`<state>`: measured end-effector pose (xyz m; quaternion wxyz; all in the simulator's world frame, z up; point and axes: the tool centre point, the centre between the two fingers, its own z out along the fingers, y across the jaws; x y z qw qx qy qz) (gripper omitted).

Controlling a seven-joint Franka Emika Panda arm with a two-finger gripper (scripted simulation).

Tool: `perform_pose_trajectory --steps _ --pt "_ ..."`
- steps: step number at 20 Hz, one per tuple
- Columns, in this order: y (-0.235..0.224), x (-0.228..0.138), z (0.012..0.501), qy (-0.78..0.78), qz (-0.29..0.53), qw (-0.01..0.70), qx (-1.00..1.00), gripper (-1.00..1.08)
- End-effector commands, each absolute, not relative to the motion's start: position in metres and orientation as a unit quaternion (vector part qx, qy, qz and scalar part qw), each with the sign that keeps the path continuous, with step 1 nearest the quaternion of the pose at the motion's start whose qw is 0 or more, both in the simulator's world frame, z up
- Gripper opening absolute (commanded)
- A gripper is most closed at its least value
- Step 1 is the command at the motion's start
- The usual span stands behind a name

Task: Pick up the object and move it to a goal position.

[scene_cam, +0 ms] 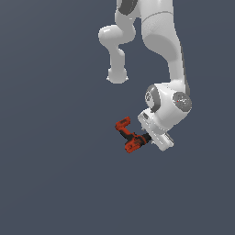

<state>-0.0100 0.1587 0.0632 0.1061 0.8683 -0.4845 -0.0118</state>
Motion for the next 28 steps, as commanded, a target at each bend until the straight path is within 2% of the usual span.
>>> perform_pose_trajectory --steps 1,11,21,22,28 --pt "0.162 -0.011 0.061 -0.494 -0.010 0.109 0.862 0.68" --pt "0.165 -0.012 0.057 -0.503 -0.008 0.111 0.857 0.68" --pt "0.160 -0.016 0.029 -0.505 -0.008 0.112 0.856 0.68" --pt "0.160 -0.016 0.029 -0.505 -0.008 0.112 0.856 -1.00" --pt "0.160 -0.016 0.029 -0.505 -0.008 0.112 0.856 -1.00"
